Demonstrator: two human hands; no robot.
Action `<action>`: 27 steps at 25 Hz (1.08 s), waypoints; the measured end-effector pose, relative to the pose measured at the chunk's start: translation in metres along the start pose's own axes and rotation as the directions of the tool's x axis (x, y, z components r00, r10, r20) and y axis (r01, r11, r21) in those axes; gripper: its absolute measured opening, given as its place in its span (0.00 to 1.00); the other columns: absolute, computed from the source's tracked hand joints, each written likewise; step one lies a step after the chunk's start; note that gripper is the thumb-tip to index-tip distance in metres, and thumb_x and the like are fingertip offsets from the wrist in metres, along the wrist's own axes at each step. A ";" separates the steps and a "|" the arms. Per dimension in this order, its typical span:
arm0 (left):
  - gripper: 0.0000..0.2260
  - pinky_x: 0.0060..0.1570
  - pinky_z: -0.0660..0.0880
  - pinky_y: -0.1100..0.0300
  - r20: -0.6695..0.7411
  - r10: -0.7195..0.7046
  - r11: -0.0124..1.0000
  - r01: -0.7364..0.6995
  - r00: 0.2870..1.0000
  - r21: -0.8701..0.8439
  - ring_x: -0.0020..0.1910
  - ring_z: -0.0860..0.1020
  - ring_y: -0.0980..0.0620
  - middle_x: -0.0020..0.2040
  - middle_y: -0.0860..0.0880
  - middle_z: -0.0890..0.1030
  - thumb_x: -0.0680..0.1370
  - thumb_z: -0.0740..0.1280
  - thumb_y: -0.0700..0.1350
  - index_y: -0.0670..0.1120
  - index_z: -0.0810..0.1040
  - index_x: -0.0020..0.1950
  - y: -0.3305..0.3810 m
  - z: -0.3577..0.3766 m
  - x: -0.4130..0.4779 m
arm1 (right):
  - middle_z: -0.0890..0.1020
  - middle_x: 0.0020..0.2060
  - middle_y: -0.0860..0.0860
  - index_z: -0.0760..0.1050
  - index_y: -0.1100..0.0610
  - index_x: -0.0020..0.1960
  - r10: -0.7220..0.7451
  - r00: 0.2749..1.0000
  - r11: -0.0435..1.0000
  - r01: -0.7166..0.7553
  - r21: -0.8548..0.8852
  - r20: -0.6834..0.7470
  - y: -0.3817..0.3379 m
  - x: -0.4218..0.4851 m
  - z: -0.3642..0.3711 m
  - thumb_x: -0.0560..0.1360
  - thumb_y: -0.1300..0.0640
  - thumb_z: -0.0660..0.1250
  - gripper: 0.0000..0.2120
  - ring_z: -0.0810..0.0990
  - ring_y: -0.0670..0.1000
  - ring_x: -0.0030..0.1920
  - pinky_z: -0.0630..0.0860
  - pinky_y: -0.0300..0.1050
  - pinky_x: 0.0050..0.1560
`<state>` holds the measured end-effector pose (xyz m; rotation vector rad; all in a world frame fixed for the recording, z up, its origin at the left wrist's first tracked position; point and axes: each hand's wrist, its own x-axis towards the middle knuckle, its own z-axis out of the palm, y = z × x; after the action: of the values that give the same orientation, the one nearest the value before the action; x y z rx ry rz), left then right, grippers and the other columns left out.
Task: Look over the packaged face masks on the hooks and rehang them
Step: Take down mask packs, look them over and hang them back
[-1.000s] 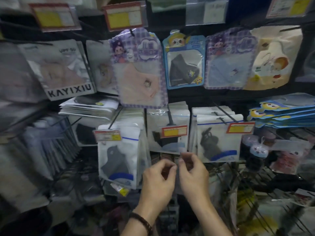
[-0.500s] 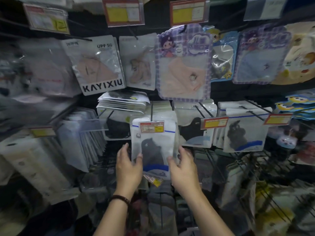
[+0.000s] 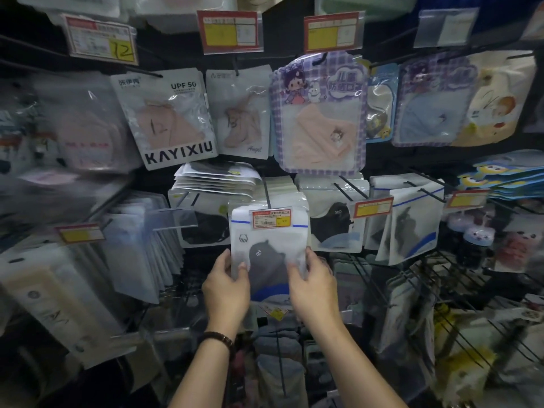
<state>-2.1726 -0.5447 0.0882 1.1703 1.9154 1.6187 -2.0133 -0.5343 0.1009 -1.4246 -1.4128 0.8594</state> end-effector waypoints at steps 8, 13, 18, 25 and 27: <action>0.08 0.55 0.83 0.58 -0.078 -0.058 0.979 0.041 0.995 -0.200 0.51 0.85 0.61 0.50 0.57 0.88 0.81 0.75 0.49 0.51 0.89 0.58 -0.008 -0.017 0.005 | 0.85 0.47 0.44 0.79 0.49 0.52 -0.048 0.969 0.983 0.088 0.159 -0.242 -0.001 0.011 -0.006 0.82 0.53 0.73 0.03 0.85 0.47 0.50 0.82 0.44 0.50; 0.05 0.57 0.83 0.54 0.006 -0.134 0.906 0.125 0.991 -0.404 0.50 0.87 0.58 0.49 0.55 0.90 0.80 0.76 0.45 0.52 0.89 0.55 -0.013 -0.024 -0.006 | 0.90 0.45 0.49 0.81 0.48 0.58 0.069 0.986 0.858 0.019 0.513 -0.151 -0.003 0.014 -0.005 0.82 0.56 0.74 0.06 0.90 0.50 0.47 0.87 0.56 0.53; 0.06 0.57 0.85 0.46 0.025 -0.069 0.873 0.072 0.997 -0.482 0.51 0.89 0.50 0.50 0.50 0.90 0.80 0.76 0.40 0.47 0.89 0.56 -0.005 -0.033 -0.015 | 0.91 0.44 0.51 0.84 0.49 0.56 0.018 0.977 0.812 0.110 0.573 -0.213 -0.005 0.010 -0.012 0.81 0.59 0.75 0.06 0.91 0.56 0.48 0.87 0.61 0.54; 0.09 0.65 0.81 0.46 0.035 -0.106 0.791 0.106 0.994 -0.603 0.57 0.88 0.49 0.54 0.48 0.90 0.77 0.78 0.46 0.50 0.90 0.57 -0.012 -0.028 -0.024 | 0.91 0.45 0.49 0.86 0.53 0.53 0.003 0.968 0.817 0.143 0.558 -0.253 0.013 -0.011 -0.016 0.80 0.62 0.76 0.05 0.90 0.50 0.47 0.87 0.52 0.50; 0.16 0.66 0.80 0.43 0.076 -0.140 0.769 0.157 0.987 -0.620 0.58 0.88 0.47 0.55 0.47 0.90 0.72 0.80 0.51 0.49 0.90 0.58 -0.018 -0.019 -0.034 | 0.90 0.44 0.47 0.87 0.51 0.51 0.010 0.955 0.839 0.153 0.523 -0.296 0.023 -0.013 -0.021 0.80 0.61 0.76 0.06 0.89 0.50 0.47 0.87 0.50 0.50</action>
<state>-2.1732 -0.5830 0.0694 0.7266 1.2333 1.9159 -1.9866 -0.5476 0.0849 -0.9991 -0.8943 0.8734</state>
